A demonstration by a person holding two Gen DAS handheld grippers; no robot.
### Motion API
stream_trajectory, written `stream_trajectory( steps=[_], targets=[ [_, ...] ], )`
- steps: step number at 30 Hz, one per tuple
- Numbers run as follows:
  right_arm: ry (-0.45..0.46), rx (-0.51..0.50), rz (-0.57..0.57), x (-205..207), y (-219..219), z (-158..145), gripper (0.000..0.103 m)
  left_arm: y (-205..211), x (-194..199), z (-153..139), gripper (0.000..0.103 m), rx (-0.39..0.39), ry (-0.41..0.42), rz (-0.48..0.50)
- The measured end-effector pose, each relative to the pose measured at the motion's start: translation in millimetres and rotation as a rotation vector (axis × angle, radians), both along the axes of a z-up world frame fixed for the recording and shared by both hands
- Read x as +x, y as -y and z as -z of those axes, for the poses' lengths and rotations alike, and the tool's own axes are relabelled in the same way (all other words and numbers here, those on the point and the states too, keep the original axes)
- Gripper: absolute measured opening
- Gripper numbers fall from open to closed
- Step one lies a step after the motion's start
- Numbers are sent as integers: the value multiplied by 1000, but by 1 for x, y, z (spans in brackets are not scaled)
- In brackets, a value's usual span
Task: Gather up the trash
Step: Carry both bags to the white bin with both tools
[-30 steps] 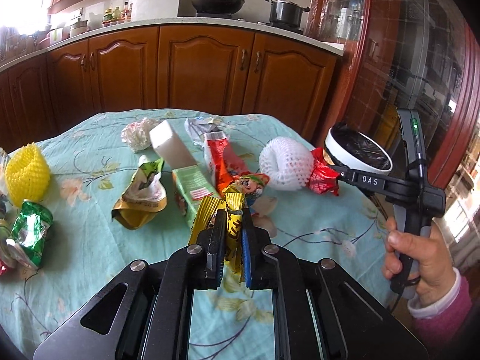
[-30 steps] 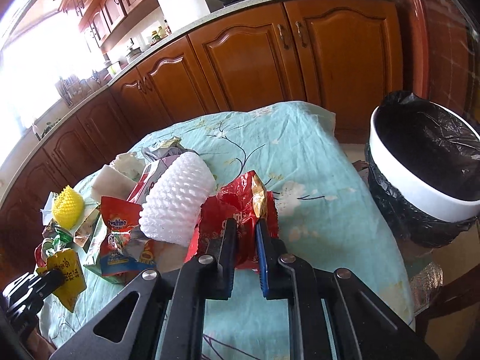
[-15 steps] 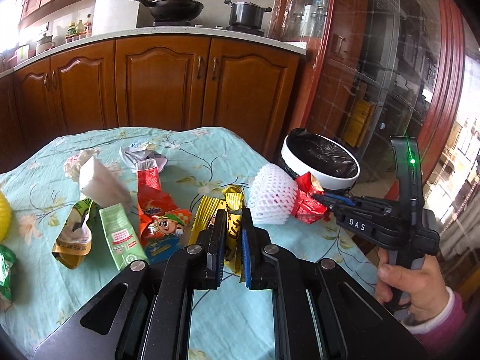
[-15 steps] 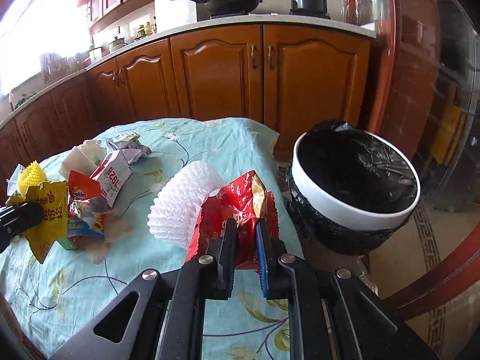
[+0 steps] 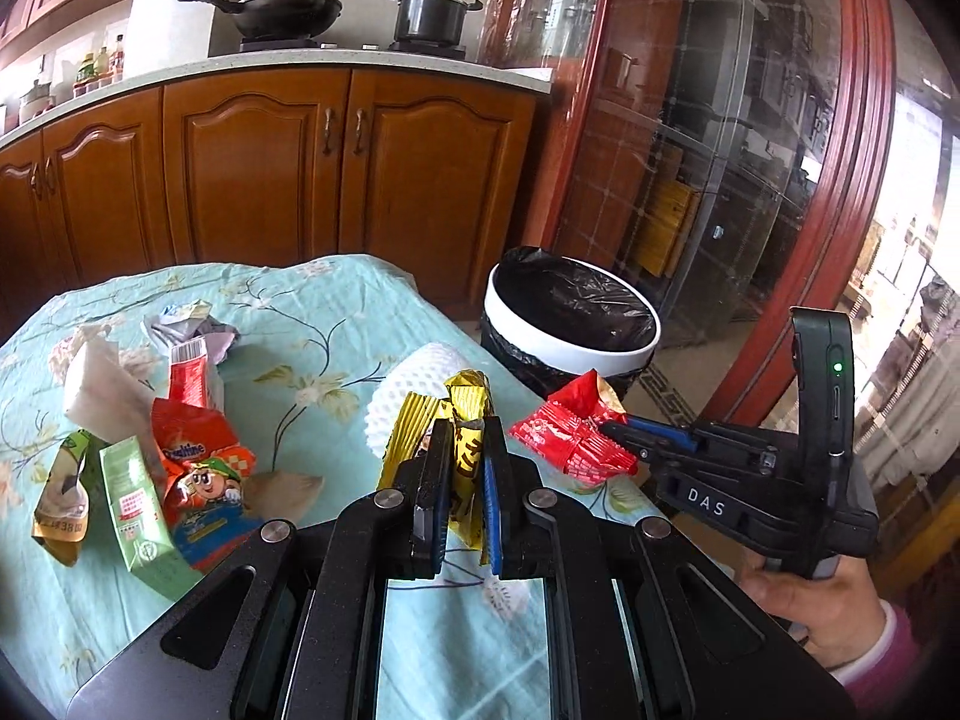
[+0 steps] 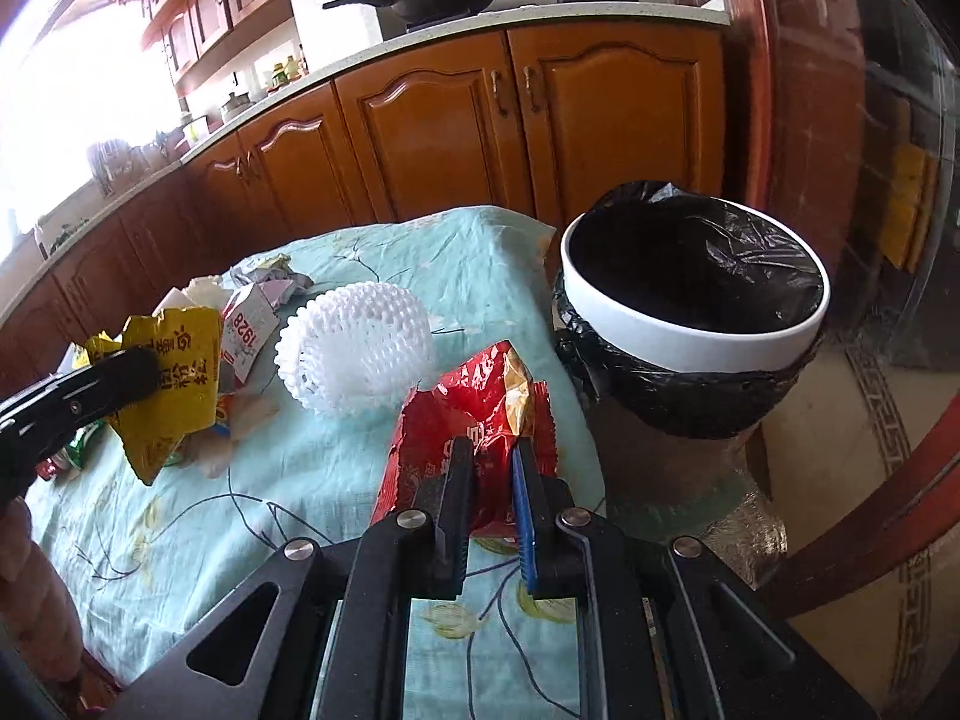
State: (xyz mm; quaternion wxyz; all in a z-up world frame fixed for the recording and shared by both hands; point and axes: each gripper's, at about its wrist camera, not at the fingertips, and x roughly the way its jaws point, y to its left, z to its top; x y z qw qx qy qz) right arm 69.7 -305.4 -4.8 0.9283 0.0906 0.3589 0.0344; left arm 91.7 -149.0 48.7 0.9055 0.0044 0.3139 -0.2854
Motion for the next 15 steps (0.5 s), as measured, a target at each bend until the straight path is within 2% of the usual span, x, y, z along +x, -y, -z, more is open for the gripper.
stream_trajectory(
  steps=[7,15],
  targets=[
    [24,28,53,-6,28,-9,13,30,20,-3,8,-11,-31,40],
    [65,29,120,7,66,-25,13,79,61,-9,8,-5,-67,87]
  ],
)
